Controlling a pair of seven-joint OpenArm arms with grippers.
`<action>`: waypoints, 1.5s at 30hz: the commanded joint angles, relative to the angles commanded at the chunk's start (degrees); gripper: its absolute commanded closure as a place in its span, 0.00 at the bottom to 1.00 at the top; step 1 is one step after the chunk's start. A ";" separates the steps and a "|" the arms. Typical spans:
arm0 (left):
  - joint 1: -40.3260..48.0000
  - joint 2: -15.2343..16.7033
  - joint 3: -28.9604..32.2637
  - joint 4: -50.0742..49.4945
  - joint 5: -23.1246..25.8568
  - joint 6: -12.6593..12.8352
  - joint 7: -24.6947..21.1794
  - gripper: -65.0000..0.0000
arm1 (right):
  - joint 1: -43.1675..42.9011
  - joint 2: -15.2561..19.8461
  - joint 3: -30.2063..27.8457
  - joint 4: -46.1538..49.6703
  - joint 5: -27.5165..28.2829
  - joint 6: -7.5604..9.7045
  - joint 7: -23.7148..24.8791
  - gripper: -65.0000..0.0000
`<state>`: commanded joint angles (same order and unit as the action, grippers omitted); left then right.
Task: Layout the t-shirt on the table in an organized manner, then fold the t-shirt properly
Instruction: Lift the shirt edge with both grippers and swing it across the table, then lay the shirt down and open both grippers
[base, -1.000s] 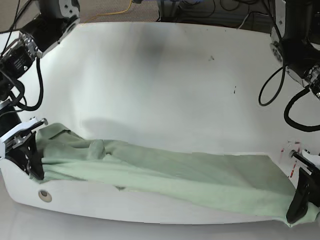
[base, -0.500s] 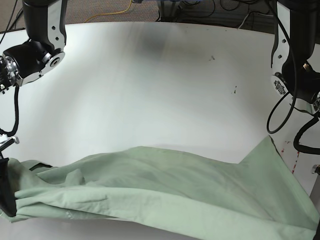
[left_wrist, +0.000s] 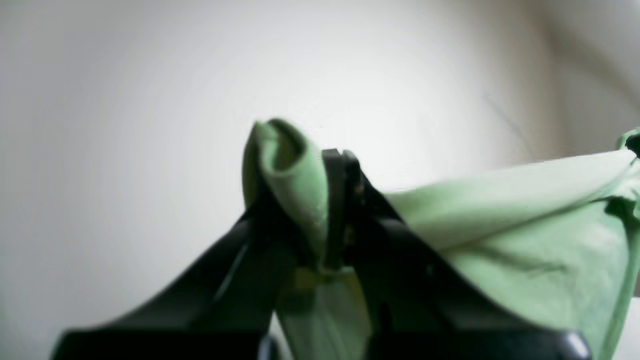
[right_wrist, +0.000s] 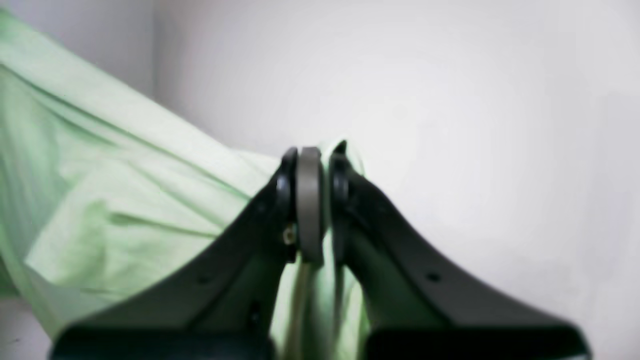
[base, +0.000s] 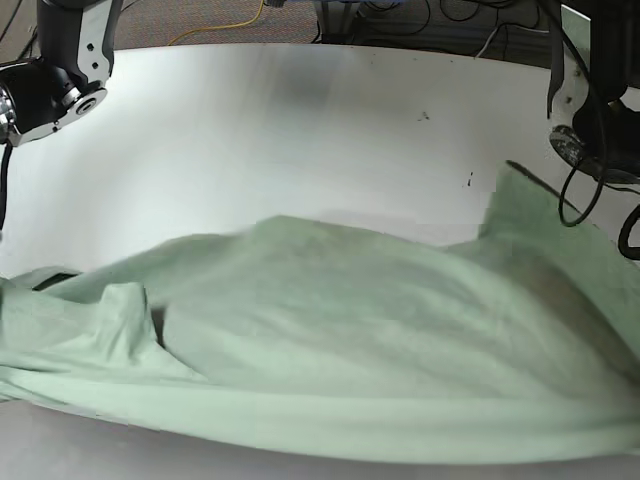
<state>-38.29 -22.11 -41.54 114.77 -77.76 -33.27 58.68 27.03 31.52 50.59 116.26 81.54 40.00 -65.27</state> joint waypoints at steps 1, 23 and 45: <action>0.44 0.09 -0.09 -0.18 0.26 0.00 -0.09 1.00 | -0.09 -0.18 -0.18 -0.09 -0.44 0.00 0.00 1.00; 9.49 3.60 12.75 -8.09 31.74 -0.09 -3.16 0.99 | -0.53 -11.16 -9.14 -11.52 -24.62 0.00 0.35 1.00; 16.97 3.78 22.07 -36.31 54.59 0.18 -16.09 0.99 | -4.04 -19.96 -17.49 -27.16 -52.22 0.00 8.79 1.00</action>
<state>-21.32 -18.33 -19.47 78.46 -23.16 -33.10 42.59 22.99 11.56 33.10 89.10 29.32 40.00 -56.48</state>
